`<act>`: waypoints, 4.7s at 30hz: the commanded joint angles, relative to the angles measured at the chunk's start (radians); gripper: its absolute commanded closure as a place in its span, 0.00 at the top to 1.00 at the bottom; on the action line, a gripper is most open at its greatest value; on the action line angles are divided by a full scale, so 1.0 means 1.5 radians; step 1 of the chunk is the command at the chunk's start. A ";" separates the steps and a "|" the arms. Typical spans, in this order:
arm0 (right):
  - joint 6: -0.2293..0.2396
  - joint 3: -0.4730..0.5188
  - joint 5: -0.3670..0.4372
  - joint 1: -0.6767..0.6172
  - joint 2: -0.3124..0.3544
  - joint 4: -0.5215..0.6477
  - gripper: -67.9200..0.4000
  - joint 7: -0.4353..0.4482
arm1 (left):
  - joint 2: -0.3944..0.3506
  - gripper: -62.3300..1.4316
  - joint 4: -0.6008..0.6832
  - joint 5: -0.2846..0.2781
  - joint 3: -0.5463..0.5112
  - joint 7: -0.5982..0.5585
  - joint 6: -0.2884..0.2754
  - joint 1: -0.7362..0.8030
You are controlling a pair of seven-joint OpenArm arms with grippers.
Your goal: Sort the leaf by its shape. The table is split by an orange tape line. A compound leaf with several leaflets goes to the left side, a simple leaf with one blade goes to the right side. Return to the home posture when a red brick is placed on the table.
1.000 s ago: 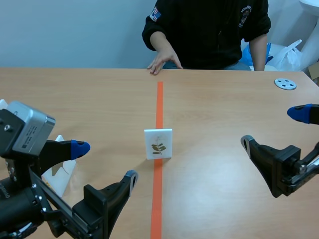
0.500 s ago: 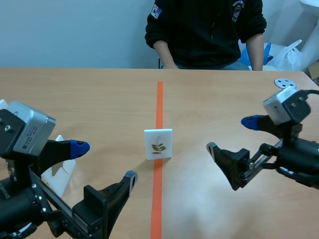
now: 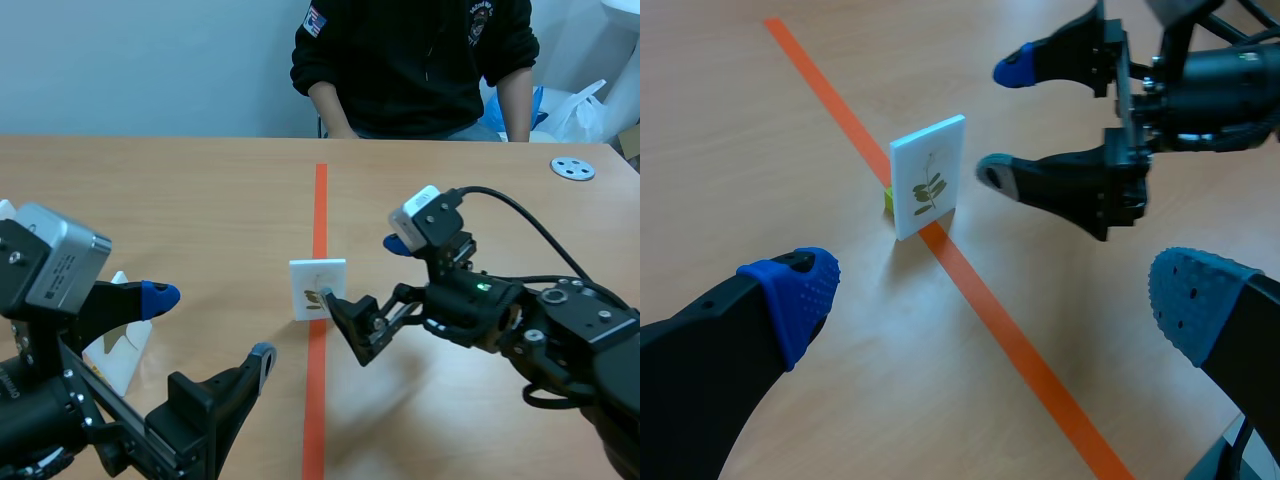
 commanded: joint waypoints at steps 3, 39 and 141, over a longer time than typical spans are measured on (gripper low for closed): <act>-0.035 -0.024 0.005 0.040 -0.030 -0.038 1.00 0.012 | 0.007 1.00 0.019 -0.002 -0.003 -0.012 -0.003 0.004; -0.076 -0.104 -0.027 0.051 -0.072 -0.132 0.39 0.064 | 0.010 1.00 0.019 0.025 -0.003 -0.014 0.010 0.004; -0.143 0.403 0.189 -0.049 0.049 -0.150 0.69 0.023 | 0.010 1.00 0.019 0.025 -0.003 -0.017 0.010 0.004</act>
